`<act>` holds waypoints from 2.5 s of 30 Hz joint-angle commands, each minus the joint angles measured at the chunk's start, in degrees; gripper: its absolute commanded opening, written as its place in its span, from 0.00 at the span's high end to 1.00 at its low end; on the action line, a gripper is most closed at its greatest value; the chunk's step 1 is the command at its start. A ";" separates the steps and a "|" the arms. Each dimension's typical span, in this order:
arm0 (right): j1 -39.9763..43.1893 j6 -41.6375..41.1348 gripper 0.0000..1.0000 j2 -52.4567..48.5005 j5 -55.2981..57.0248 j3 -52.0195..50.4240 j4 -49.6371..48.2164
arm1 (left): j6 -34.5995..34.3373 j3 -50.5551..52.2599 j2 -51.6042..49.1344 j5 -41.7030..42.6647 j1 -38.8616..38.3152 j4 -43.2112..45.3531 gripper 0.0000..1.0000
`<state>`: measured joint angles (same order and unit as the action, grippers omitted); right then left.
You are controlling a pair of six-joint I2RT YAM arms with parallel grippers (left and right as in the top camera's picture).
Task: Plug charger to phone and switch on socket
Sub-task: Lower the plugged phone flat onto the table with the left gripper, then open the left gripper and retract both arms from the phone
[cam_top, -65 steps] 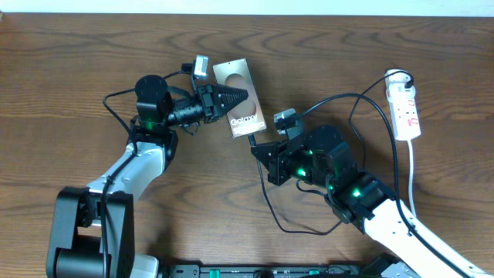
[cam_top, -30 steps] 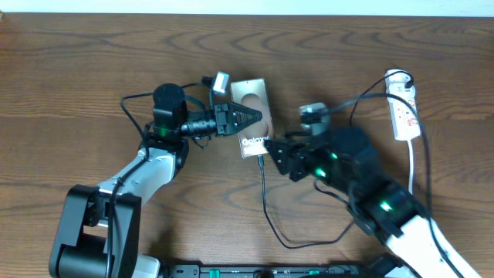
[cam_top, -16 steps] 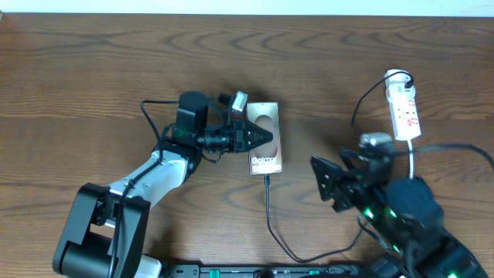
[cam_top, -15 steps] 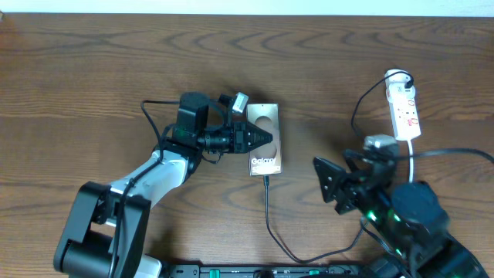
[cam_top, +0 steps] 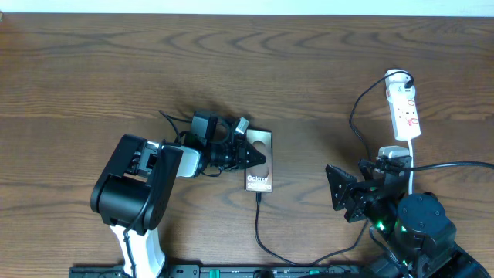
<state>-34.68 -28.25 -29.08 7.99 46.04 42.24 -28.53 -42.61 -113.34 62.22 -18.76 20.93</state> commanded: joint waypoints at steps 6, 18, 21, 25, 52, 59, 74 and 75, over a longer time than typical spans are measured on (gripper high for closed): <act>0.20 -0.46 0.26 0.31 1.62 0.79 0.52 | 3.08 -2.43 0.57 -9.20 0.02 -5.14 0.91; 0.20 -0.46 0.23 0.31 2.23 0.79 0.87 | 3.26 -2.71 0.57 -11.10 0.02 -5.77 0.65; 0.20 -0.46 0.23 0.31 2.43 0.79 0.87 | 3.26 -3.67 0.57 -12.46 -0.26 -7.06 0.59; 0.20 -0.48 0.23 0.31 2.43 0.79 1.20 | 6.40 -6.56 0.57 -14.60 -1.79 -12.90 0.53; 0.20 -0.46 0.18 0.31 3.50 0.79 5.20 | 14.99 -14.51 0.61 -33.77 -2.38 -37.27 0.34; 0.20 -0.46 0.19 0.31 3.65 0.79 5.14 | 15.47 -19.12 2.93 -42.16 -1.40 -44.96 0.30; 0.20 -0.85 0.18 0.31 5.53 0.79 5.14 | 17.70 -22.08 41.20 -57.46 1.99 -60.89 0.16; 0.20 -1.66 0.17 0.31 6.05 0.79 5.18 | 17.79 -22.08 43.87 -57.59 1.99 -62.03 0.17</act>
<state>-34.68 -28.29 -29.08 12.27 46.04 47.35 -11.86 -63.75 -75.96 9.39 -16.71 -38.85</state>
